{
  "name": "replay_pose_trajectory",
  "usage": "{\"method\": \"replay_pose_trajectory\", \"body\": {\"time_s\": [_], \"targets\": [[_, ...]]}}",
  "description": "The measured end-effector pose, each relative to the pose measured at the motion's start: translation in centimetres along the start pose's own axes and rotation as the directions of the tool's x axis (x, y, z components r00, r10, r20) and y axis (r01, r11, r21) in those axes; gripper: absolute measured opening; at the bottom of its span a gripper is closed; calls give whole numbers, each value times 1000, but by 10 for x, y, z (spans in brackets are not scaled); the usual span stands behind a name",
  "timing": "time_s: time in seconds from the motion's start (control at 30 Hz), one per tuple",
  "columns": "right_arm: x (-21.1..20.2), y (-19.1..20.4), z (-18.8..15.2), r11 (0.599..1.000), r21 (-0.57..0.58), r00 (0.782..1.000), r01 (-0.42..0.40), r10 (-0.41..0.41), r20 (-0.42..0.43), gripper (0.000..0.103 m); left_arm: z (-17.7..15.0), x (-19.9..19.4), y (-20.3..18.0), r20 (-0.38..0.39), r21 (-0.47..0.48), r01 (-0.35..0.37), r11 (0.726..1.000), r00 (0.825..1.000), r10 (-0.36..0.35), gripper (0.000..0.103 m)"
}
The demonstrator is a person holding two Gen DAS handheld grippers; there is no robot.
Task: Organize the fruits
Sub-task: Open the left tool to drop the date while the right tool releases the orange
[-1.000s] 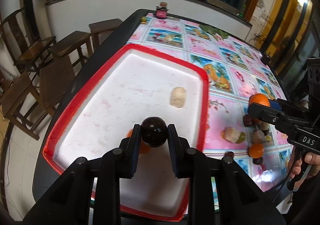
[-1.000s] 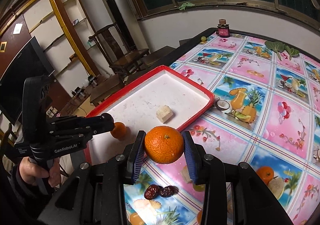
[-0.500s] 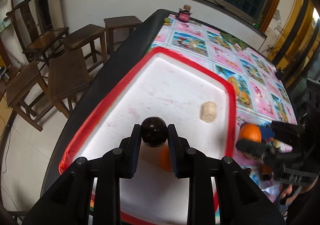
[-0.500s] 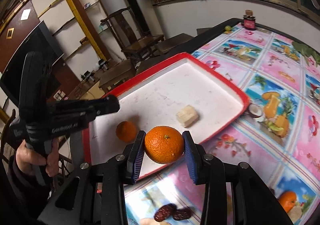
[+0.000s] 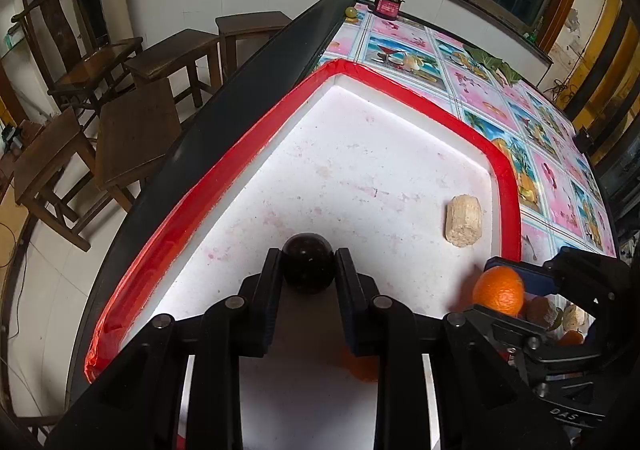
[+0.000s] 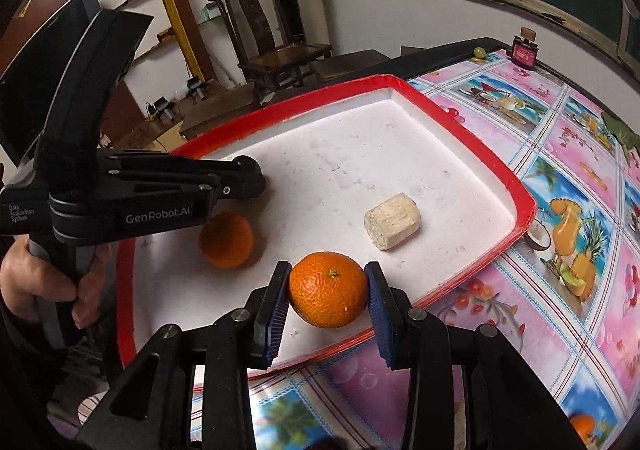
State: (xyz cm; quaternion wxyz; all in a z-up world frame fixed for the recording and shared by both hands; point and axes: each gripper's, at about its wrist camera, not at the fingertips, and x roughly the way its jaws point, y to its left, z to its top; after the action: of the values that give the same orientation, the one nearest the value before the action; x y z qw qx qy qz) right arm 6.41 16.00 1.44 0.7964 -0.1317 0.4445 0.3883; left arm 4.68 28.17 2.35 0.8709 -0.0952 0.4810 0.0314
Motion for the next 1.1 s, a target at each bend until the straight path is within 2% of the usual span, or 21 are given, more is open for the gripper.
{"method": "replay_pose_trajectory", "body": {"time_s": [0.37,0.43,0.47,0.5,0.6,0.67,0.73,0.83,0.9,1.1], "targets": [[11,0,1,999,-30,1000,22,-23,-15,38,-1,0,0,14,14,-7,1000,1000,7,26],[11,1,1,999,-34,999,28,-28,-19,38,-1,0,-1,13,12,-12,1000,1000,12,36],[11,1,1,999,-34,999,28,-29,-18,38,-1,-1,-1,13,13,-20,1000,1000,20,52],[11,1,1,999,-35,999,27,-27,-18,38,-2,-1,-1,18,15,-26,1000,1000,26,62],[11,1,1,999,-34,1000,18,-18,-19,39,-3,-3,0,32,15,-31,999,999,31,63],[9,0,2,1000,-23,1000,5,-5,-17,47,-3,-3,1,28,13,-29,999,999,29,63],[3,-1,3,1000,0,1000,-4,4,-8,64,-3,-6,2,33,8,-40,999,999,40,63],[-13,-1,4,1000,15,1000,-10,10,23,69,-4,-13,3,44,0,-28,1000,999,28,65],[-23,-1,4,1000,16,999,-10,9,39,74,-5,-18,3,52,2,-27,1000,998,27,74],[-49,-7,-6,998,56,997,-22,18,70,85,-10,-32,0,61,-3,-16,1000,998,16,75]]}}
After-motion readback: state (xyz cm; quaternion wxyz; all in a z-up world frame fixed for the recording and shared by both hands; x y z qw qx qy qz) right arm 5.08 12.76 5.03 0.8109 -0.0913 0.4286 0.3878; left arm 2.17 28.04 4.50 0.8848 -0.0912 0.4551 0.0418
